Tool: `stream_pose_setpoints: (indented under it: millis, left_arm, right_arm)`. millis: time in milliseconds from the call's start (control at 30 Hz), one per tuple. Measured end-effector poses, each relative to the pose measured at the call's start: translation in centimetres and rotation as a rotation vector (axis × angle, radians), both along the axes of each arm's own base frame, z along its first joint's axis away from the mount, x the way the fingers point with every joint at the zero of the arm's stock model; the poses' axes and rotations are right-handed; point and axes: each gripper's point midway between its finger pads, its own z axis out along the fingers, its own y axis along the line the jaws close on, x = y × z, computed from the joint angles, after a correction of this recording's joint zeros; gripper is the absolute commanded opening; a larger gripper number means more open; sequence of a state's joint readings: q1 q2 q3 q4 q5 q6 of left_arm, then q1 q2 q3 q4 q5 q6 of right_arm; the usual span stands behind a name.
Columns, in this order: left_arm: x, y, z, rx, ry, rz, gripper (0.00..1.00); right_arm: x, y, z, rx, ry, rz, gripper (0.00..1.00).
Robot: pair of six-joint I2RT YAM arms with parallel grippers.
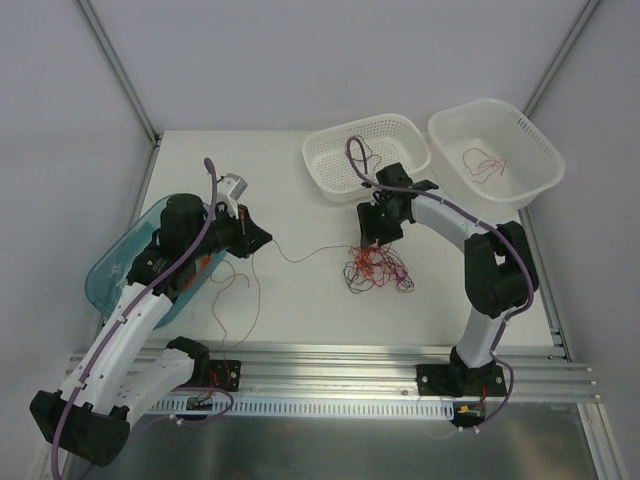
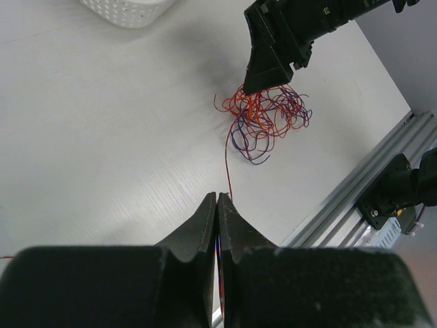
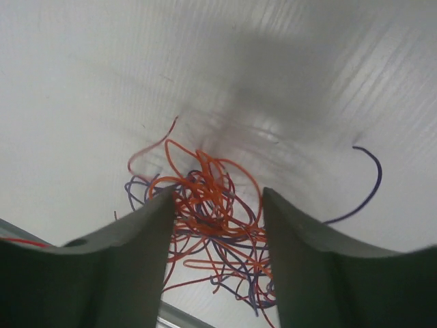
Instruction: Untangle the cables
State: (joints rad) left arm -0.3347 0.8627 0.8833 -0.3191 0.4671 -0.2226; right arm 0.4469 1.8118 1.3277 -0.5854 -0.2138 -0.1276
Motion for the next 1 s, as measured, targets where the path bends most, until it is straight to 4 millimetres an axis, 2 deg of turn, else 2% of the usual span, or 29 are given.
stream_pose_setpoints:
  millis: [33,67,133,167,267,367,433,533,633,733,833,1000]
  left_arm:
    - [0.0,0.1,0.0,0.002,-0.002,0.005,0.00]
    - [0.1,0.2,0.0,0.004,-0.006,0.011,0.00]
    - [0.2,0.5,0.2,0.011,-0.018,0.030,0.00]
    - [0.3,0.8,0.2,0.019,-0.025,0.045,0.00]
    - [0.5,2.2,0.3,0.067,-0.045,0.115,0.00]
    - [0.6,4.0,1.3,0.119,-0.071,0.195,0.00]
    - [0.8,5.4,2.9,0.145,-0.103,0.259,0.00]
    - [1.1,8.3,6.3,0.166,-0.180,0.384,0.00]
    - [0.8,11.3,9.4,0.181,-0.242,0.515,0.00]
    - [0.3,13.4,11.4,0.209,-0.280,0.605,0.00]
    - [0.0,14.5,11.9,0.235,-0.282,0.659,0.00]
    - [0.4,15.6,10.3,0.299,-0.219,0.706,0.00]
  right_arm:
    - [-0.1,0.1,-0.2,0.002,0.005,0.003,0.43]
    - [-0.1,0.2,-0.2,0.004,0.005,0.006,0.26]
    - [0.0,0.1,-0.4,0.005,0.005,0.004,0.11]
    - [0.0,-0.1,-0.5,0.005,0.004,-0.003,0.01]
    - [0.6,-1.7,-0.7,-0.003,0.009,-0.059,0.01]
    - [1.9,-5.0,0.1,-0.010,-0.005,-0.174,0.01]
    - [3.3,-8.4,1.7,0.002,-0.042,-0.304,0.01]
    - [4.9,-14.9,4.7,0.034,-0.109,-0.555,0.01]
    - [4.8,-20.7,7.2,0.062,-0.162,-0.774,0.01]
    - [4.1,-24.6,8.8,0.078,-0.194,-0.922,0.01]
    - [3.2,-26.4,9.1,0.084,-0.194,-0.999,0.01]
    - [2.3,-26.4,9.2,0.092,-0.175,-1.026,0.01]
